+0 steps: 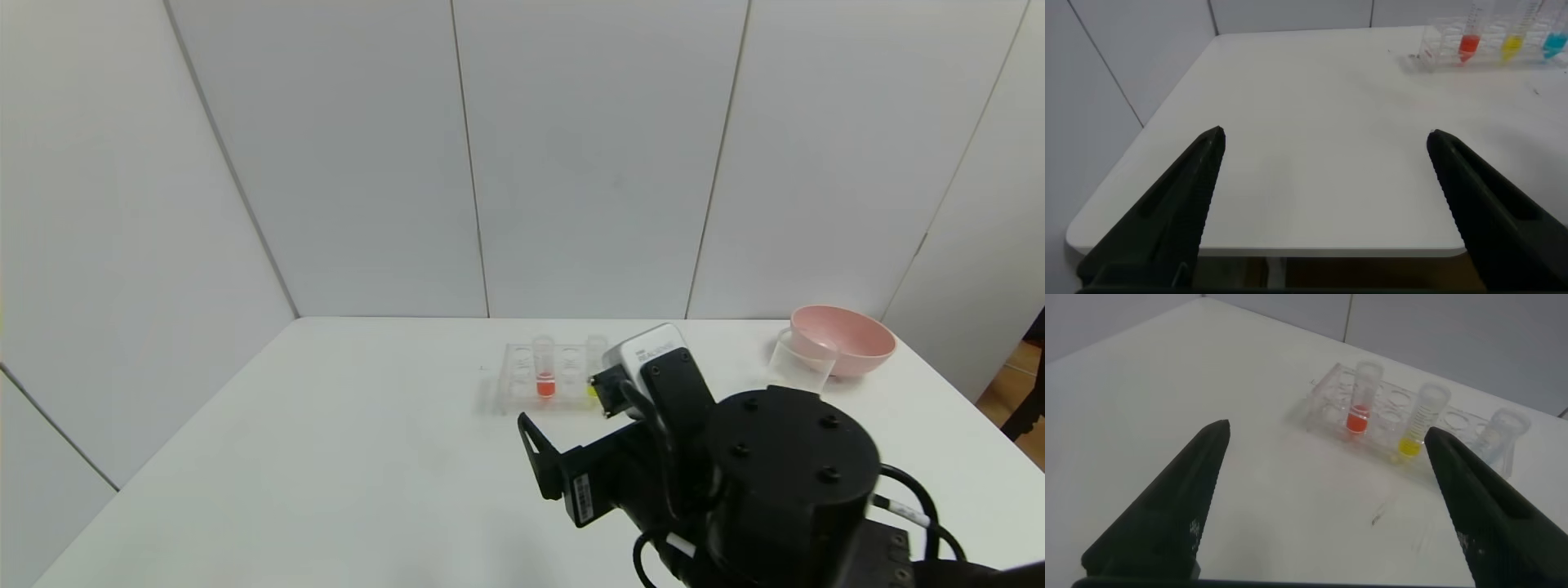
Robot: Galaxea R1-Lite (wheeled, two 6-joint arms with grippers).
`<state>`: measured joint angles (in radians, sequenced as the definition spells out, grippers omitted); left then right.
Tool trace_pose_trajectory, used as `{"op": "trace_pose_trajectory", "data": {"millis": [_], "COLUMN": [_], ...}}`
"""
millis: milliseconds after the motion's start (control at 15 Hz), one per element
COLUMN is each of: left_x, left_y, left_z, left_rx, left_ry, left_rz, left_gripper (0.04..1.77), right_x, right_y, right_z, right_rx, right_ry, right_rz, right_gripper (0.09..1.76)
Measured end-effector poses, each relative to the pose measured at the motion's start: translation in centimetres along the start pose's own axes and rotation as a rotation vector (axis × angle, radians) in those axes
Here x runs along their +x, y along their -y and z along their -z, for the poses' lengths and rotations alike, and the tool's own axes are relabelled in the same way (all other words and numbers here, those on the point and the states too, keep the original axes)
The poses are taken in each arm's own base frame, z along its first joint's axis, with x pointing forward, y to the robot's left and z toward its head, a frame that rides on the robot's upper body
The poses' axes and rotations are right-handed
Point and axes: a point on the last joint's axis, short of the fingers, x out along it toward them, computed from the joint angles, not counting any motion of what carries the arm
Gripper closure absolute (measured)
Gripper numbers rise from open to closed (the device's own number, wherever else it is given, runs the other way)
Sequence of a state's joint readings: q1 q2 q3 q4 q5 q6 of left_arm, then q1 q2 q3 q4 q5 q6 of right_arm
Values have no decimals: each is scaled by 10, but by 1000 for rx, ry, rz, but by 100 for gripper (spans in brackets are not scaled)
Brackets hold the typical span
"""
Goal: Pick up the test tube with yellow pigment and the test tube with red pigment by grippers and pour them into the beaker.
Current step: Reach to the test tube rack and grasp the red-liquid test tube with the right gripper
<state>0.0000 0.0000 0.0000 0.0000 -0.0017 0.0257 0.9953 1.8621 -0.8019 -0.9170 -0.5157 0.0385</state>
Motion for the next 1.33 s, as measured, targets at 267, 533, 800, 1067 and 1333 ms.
{"op": "trace_pose_trajectory", "data": {"millis": [267, 533, 800, 1067, 1333], "left_x": [0, 0, 0, 0, 0], "left_y": [0, 0, 0, 0, 0], "left_z": [0, 0, 0, 0, 0], "left_rx": [-4, -4, -4, -4, -4], "left_ry": [0, 0, 0, 0, 0], "left_rz": [0, 0, 0, 0, 0], "left_gripper": [5, 5, 5, 5, 5], "right_x": [36, 69, 95, 112, 126], "right_y": [-16, -30, -30, -21, -15], "right_z": [10, 29, 48, 62, 64], "right_rx": [-1, -1, 4, 8, 21], "right_ry": [-3, -11, -15, -18, 0], "right_rz": [18, 33, 94, 147, 185], "right_gripper": [14, 14, 14, 14, 14]}}
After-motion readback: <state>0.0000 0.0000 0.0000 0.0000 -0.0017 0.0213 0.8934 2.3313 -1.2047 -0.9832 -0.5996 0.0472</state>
